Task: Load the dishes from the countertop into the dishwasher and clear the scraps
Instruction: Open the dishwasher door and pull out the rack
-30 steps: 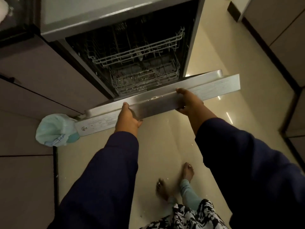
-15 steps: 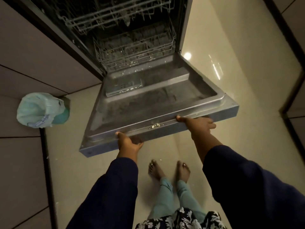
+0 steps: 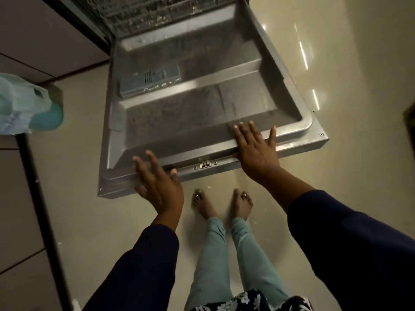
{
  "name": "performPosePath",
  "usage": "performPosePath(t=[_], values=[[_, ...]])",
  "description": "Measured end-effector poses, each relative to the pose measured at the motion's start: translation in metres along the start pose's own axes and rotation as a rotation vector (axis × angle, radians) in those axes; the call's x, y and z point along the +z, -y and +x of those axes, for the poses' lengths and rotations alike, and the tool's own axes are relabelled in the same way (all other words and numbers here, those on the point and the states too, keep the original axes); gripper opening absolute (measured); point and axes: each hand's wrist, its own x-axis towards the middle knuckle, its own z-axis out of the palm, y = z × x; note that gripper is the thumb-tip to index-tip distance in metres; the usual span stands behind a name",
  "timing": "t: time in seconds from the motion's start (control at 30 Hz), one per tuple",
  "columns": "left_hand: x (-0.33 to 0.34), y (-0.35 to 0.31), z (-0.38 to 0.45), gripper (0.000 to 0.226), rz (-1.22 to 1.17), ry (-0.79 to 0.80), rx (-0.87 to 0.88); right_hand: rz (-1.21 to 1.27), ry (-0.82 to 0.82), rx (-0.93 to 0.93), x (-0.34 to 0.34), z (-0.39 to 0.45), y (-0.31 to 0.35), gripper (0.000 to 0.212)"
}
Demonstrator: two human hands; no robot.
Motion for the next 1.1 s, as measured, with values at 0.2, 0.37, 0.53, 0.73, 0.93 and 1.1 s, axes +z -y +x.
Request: performPosePath(t=[0.2, 0.37, 0.53, 0.73, 0.93, 1.1], values=[[0.046, 0.011, 0.010, 0.070, 0.242, 0.305, 0.227, -0.031, 0.041, -0.020, 0.055, 0.008, -0.011, 0.061], [0.083, 0.033, 0.016, 0.072, 0.367, 0.457, 0.284, -0.023, 0.129, -0.022, 0.106, 0.022, -0.021, 0.059], [0.123, 0.045, 0.025, 0.076, 0.424, 0.534, 0.289, -0.034, 0.194, -0.024, 0.148, 0.038, -0.031, 0.065], [0.168, 0.054, 0.043, 0.078, 0.472, 0.645, 0.282, -0.054, 0.285, -0.021, 0.194, 0.064, -0.042, 0.071], [0.200, 0.063, 0.058, 0.086, 0.508, 0.661, 0.298, -0.071, 0.241, -0.012, 0.229, 0.077, -0.046, 0.077], [0.204, 0.061, 0.061, 0.092, 0.502, 0.651, 0.297, -0.082, 0.270, -0.006, 0.230, 0.078, -0.046, 0.080]])
